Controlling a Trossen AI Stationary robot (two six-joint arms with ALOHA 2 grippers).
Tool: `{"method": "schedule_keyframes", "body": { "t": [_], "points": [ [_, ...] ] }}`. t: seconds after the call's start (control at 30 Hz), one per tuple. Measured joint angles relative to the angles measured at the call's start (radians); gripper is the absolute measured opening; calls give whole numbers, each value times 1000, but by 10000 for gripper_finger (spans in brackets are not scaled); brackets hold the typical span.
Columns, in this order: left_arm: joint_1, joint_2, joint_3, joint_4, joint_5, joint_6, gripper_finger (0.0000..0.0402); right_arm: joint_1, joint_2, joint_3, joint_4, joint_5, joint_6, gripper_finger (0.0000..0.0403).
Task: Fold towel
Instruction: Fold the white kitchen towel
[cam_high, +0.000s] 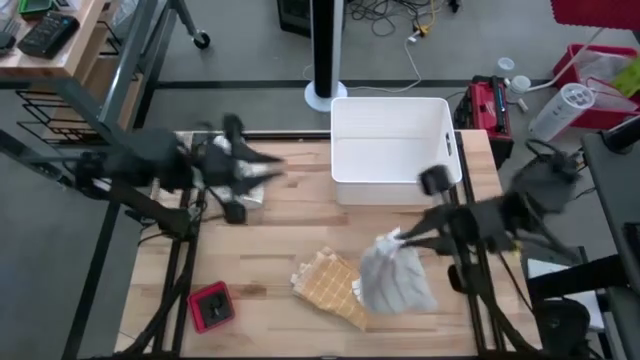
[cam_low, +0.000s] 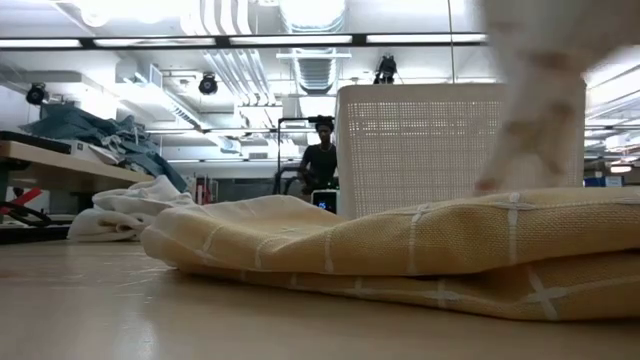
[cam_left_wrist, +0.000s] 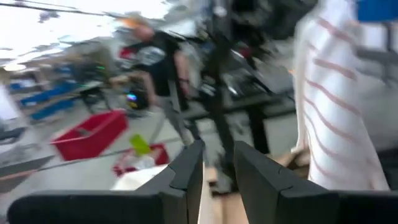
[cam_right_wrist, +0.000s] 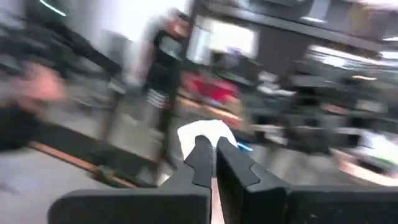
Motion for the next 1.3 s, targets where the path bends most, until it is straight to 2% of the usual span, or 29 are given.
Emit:
{"method": "schedule_keyframes", "body": {
  "t": [0.1, 0.13, 0.2, 0.37, 0.5, 0.67, 0.83, 0.97, 1.13, 1.3],
  "points": [
    [0, -67, -2, 1, -42, -39, 91, -126, 18, -2, 3, -400, 159, 0],
    [-1, -84, -3, -4, -43, -58, 93, -143, 28, -6, 2, -491, 198, 0],
    [-2, -106, -8, -37, -30, -103, 97, -136, 46, -12, -8, -580, 231, 0],
    [-2, -116, -94, -130, 20, -148, 105, -70, 52, -13, -213, -523, 258, 0],
    [-1, -81, -269, -33, 156, -141, 108, -11, 44, -13, -382, -390, 298, 0],
    [-1, 32, -512, 358, 369, -87, 106, 29, 36, -6, -527, -351, 394, 0],
    [20, 218, -694, 755, 465, -66, 99, 43, 41, -9, -539, -328, 442, 0],
    [62, 334, -755, 897, 533, -99, 100, 43, 41, -9, -554, -325, 447, 0],
    [105, 432, -760, 1082, 825, -254, 114, 43, 41, -11, -573, -320, 450, 0],
    [112, 499, -758, 1022, 847, -303, 133, 43, 41, -21, -584, -300, 450, 0]
  ]
}}
